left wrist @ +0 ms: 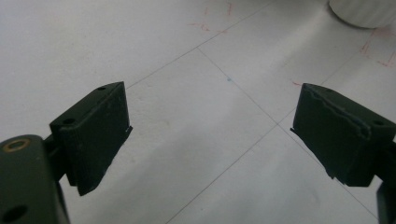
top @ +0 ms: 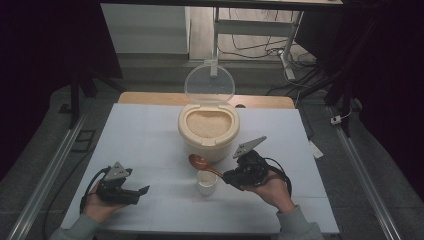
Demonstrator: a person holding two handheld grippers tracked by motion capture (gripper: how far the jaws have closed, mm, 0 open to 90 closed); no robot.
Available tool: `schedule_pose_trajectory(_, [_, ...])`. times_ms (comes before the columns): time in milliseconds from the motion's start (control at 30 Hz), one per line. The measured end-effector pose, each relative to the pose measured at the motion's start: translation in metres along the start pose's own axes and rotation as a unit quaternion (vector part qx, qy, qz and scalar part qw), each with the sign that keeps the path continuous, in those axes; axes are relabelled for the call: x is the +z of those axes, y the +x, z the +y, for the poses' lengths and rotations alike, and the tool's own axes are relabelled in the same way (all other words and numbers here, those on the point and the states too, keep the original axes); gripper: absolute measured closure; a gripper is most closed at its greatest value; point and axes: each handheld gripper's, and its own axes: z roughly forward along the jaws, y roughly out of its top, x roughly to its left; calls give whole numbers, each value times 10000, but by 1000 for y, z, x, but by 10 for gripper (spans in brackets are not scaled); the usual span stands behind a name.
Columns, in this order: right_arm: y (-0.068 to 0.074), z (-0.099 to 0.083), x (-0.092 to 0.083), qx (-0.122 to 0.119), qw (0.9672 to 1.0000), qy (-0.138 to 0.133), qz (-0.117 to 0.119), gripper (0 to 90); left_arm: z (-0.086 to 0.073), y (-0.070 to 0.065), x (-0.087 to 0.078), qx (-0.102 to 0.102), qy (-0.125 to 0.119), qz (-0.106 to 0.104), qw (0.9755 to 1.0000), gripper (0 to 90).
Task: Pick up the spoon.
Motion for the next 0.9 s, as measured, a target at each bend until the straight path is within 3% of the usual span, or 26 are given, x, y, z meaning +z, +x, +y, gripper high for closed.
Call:
schedule_pose_trajectory(667, [5,3,9,-304,9992,169,200,791,2,-2,-2,30,-45,-42,10000,107])
schedule_pose_trajectory(900, [6,3,9,-381,9989,169,210,791,14,-2,-12,92,-214,-292,9993,114])
